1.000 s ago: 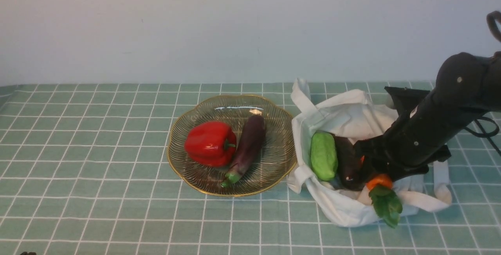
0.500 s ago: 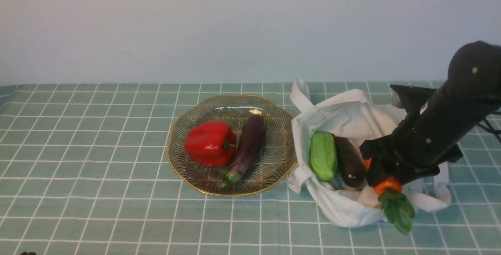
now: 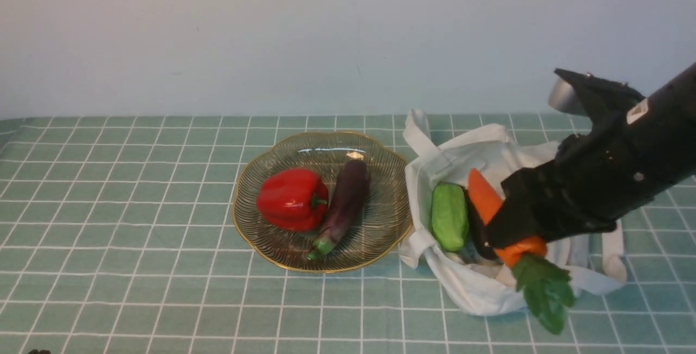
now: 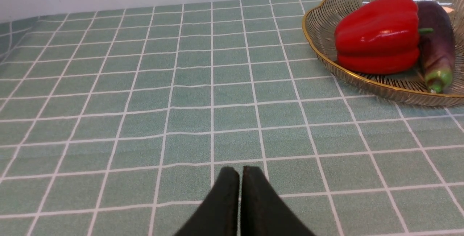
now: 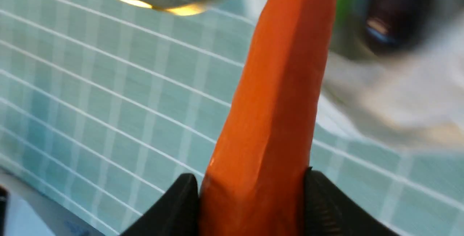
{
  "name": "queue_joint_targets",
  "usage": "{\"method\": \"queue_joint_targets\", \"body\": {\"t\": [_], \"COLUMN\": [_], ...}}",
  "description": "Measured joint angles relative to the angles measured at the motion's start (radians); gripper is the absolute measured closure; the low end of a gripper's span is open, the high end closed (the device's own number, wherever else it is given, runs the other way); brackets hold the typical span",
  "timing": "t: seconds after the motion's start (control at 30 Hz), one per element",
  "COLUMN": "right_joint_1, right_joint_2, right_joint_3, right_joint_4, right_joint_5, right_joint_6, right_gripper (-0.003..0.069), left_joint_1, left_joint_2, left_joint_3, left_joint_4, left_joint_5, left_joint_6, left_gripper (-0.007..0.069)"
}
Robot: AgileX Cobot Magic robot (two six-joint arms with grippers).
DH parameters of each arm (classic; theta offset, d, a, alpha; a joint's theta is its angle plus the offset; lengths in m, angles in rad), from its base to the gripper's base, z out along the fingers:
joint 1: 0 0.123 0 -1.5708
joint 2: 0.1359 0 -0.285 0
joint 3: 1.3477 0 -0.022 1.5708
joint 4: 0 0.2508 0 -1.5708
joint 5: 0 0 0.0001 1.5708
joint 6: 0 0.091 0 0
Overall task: Take vegetables from cloth bag on blue coffee tablecloth place on plate.
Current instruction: 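Take the vegetable out of the bag and place it on the plate with the right gripper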
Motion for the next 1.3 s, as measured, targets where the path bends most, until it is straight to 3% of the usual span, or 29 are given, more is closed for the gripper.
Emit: {"method": "queue_joint_targets", "body": {"t": [0.37, 0.67, 0.73, 0.87, 0.9, 0.97, 1.07, 1.2, 1.23, 1.27, 1.3], "right_joint_1": [0.151, 0.179, 0.179, 0.18, 0.18, 0.176, 0.163, 0.135, 0.12, 0.12, 0.106], "right_joint_2": [0.336, 0.556, 0.563, 0.565, 0.565, 0.565, 0.565, 0.565, 0.565, 0.565, 0.564], "right_joint_3": [-0.166, -0.328, -0.329, -0.332, -0.332, -0.348, -0.4, -0.537, -0.626, -0.626, -0.735], "right_joint_4": [0.151, 0.151, 0.15, 0.138, 0.135, 0.11, 0.086, 0.034, 0.013, 0.013, -0.012], "right_joint_5": [-0.413, -0.472, -0.479, -0.516, -0.516, -0.488, -0.407, -0.187, -0.076, -0.076, 0.045], "right_joint_6": [-0.008, -0.005, -0.005, -0.005, -0.005, -0.005, -0.005, -0.005, -0.005, -0.005, 0.001], "right_gripper": [0.0319, 0.0313, 0.0288, 0.0123, 0.0116, 0.0041, 0.0013, 0.003, 0.0063, 0.0063, 0.0113], "left_joint_1": [0.0, 0.0, 0.0, 0.0, 0.0, 0.0, 0.0, 0.0, 0.0, 0.0, 0.0], "left_joint_2": [0.0, 0.0, 0.0, 0.0, 0.0, 0.0, 0.0, 0.0, 0.0, 0.0, 0.0], "left_joint_3": [0.0, 0.0, 0.0, 0.0, 0.0, 0.0, 0.0, 0.0, 0.0, 0.0, 0.0], "left_joint_4": [0.0, 0.0, 0.0, 0.0, 0.0, 0.0, 0.0, 0.0, 0.0, 0.0, 0.0], "left_joint_5": [0.0, 0.0, 0.0, 0.0, 0.0, 0.0, 0.0, 0.0, 0.0, 0.0, 0.0], "left_joint_6": [0.0, 0.0, 0.0, 0.0, 0.0, 0.0, 0.0, 0.0, 0.0, 0.0, 0.0], "left_gripper": [0.0629, 0.0629, 0.0629, 0.0629, 0.0629, 0.0629, 0.0629, 0.0629, 0.0629, 0.0629, 0.0629]}}
